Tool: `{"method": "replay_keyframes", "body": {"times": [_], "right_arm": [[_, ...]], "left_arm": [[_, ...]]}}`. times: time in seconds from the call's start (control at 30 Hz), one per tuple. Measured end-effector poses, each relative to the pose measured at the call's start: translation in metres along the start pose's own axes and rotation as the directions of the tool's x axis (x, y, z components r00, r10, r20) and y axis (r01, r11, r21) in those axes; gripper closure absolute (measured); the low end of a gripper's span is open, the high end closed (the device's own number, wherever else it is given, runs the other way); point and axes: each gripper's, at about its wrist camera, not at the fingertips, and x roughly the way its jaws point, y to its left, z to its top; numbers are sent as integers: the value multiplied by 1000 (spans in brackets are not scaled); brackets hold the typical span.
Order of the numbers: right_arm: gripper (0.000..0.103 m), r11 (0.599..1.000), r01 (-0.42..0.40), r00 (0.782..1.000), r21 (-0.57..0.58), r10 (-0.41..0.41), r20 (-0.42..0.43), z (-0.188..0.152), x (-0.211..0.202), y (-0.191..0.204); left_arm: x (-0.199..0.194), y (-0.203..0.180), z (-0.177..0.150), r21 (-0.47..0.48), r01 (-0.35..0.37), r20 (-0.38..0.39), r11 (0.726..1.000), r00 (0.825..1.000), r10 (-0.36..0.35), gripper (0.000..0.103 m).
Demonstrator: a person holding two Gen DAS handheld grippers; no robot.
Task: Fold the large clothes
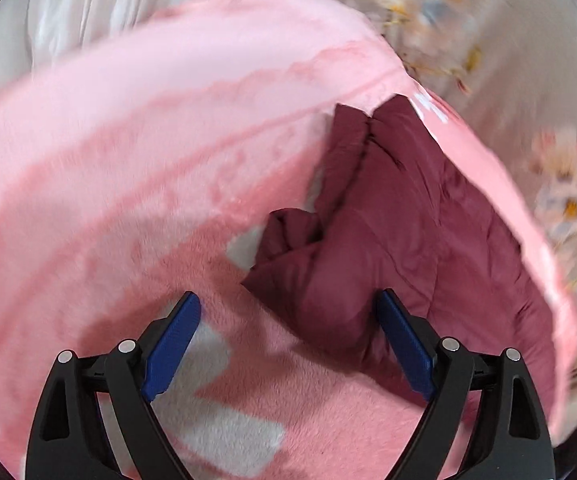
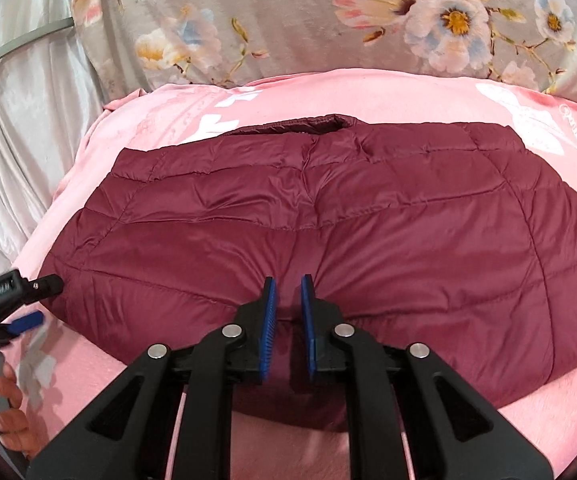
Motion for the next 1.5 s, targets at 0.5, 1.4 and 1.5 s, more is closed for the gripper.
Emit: {"method": "replay_keyframes", "body": {"times": [0.5, 1.4, 1.5], "right_arm": [[90, 997, -69, 998, 30, 69, 4, -4, -9, -2], [90, 957, -90, 996, 275, 83, 38, -13, -96, -104], [90, 948, -56, 998, 314, 45, 42, -21, -106, -128]], "left_arm": [[8, -55, 0, 176, 16, 14, 984, 1000, -19, 81], [-95, -306, -85, 633, 289, -52, 718, 941, -333, 54], [-71, -316, -112, 626, 298, -87, 721, 945, -315, 31]]}}
